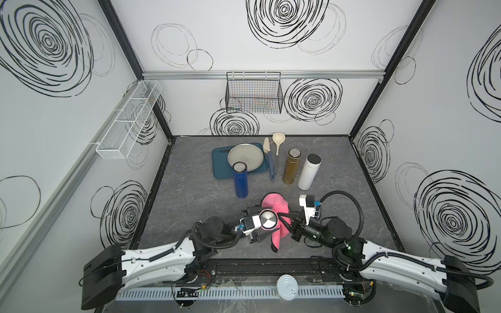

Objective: Wipe the surface of the thermos
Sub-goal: Wipe the dirt from the surface of the thermos.

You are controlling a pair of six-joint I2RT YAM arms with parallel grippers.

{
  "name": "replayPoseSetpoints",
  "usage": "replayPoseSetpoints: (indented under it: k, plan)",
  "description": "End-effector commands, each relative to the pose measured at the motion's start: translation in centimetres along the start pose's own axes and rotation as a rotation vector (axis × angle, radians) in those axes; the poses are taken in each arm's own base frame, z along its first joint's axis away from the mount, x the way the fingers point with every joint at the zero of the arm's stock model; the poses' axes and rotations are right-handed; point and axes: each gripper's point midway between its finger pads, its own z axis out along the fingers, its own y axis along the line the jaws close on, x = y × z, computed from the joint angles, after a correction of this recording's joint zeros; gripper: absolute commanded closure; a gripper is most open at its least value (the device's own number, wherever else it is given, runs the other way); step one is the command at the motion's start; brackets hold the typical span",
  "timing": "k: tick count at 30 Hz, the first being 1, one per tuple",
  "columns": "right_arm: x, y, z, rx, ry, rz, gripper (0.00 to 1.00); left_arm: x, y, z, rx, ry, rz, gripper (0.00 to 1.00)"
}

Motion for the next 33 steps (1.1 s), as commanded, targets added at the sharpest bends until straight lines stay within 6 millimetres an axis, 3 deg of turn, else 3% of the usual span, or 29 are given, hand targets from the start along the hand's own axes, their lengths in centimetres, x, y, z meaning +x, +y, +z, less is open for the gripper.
replayPoseSetpoints:
  k: [1,9,12,18,21,23,29,33]
  plan:
    - [-1.3,2.4,-0.1,-0.102,-0.036,-0.008,1.0,-4.8,0.7,-0.5,-0.029,-0.175,0.063,1.0]
    - [5.1,-4.8,-0.5,0.099,0.059,0.11,1.0,-4.9,-0.2,-0.8,0.008,-0.189,0.124,1.0]
    - [4.7,-4.2,-0.2,0.089,0.072,0.093,1.0,-4.6,-1.2,-1.0,0.048,-0.196,0.201,1.0]
    - [-0.4,0.5,0.3,-0.04,0.006,0.001,1.0,-3.5,-2.4,-1.4,0.099,-0.199,0.352,1.0]
    - [-1.1,1.6,0.2,-0.091,-0.013,-0.009,1.0,-3.3,-2.7,-1.2,0.136,-0.179,0.366,1.0]
    - [-0.3,0.9,0.3,-0.075,-0.006,-0.004,1.0,-3.1,-3.0,-1.2,0.158,-0.179,0.375,1.0]
    - [3.9,-4.6,-0.1,0.083,0.049,0.067,1.0,-2.3,-3.7,-1.1,0.216,-0.173,0.404,1.0]
    - [3.2,-4.2,-0.1,0.076,0.049,0.051,1.0,-1.5,-4.4,-1.0,0.279,-0.163,0.431,1.0]
